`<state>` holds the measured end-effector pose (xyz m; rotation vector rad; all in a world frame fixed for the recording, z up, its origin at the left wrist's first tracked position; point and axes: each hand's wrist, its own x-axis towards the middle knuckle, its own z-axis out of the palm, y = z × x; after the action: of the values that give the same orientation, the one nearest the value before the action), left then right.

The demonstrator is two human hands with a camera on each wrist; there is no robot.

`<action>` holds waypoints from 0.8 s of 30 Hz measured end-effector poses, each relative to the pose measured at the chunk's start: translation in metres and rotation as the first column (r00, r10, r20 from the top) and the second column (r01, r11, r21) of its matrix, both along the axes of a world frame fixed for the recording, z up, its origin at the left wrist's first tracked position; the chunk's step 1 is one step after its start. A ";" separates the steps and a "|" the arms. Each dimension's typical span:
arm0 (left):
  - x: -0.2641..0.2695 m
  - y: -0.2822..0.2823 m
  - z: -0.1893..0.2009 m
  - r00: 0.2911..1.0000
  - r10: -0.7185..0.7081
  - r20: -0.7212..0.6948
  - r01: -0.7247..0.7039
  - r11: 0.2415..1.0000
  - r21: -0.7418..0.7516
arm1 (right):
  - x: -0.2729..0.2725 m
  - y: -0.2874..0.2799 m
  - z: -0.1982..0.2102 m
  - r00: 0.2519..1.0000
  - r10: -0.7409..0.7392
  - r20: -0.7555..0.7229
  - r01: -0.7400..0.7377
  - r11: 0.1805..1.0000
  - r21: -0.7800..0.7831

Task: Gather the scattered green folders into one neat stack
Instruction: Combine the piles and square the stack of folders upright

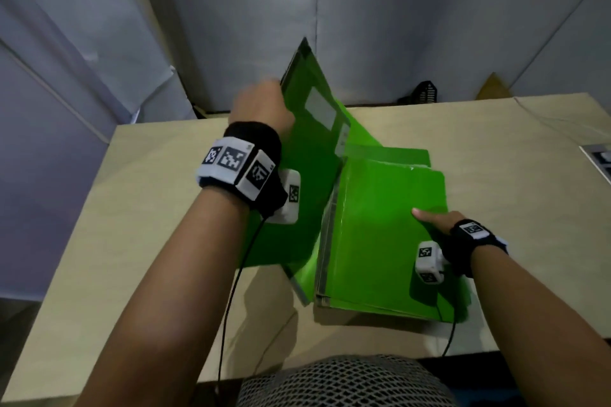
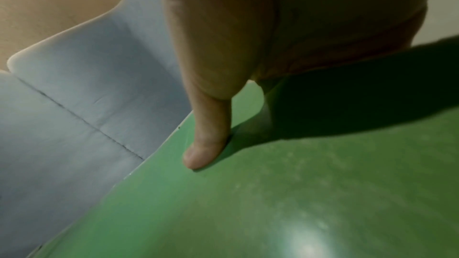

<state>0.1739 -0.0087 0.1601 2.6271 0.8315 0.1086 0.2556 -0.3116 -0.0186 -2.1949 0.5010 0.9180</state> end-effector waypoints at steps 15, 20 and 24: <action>0.018 0.026 -0.045 0.940 0.245 0.235 0.030 0.630 -0.776 | 0.011 0.002 0.001 0.948 -0.312 -0.067 0.311 0.854 0.417; 0.004 -0.022 -0.158 0.967 0.130 -0.220 -0.227 0.832 -0.507 | 0.005 -0.006 -0.006 0.945 -0.261 -0.197 0.322 0.848 0.420; -0.004 -0.052 -0.183 0.955 0.121 -0.273 -0.231 0.877 -0.421 | 0.005 -0.005 -0.011 0.976 -0.196 -0.097 0.217 0.920 0.326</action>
<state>0.1695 -0.0606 -0.0226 2.1471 1.0360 -0.3239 0.2602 -0.3161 -0.0296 -1.7733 0.5505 0.8872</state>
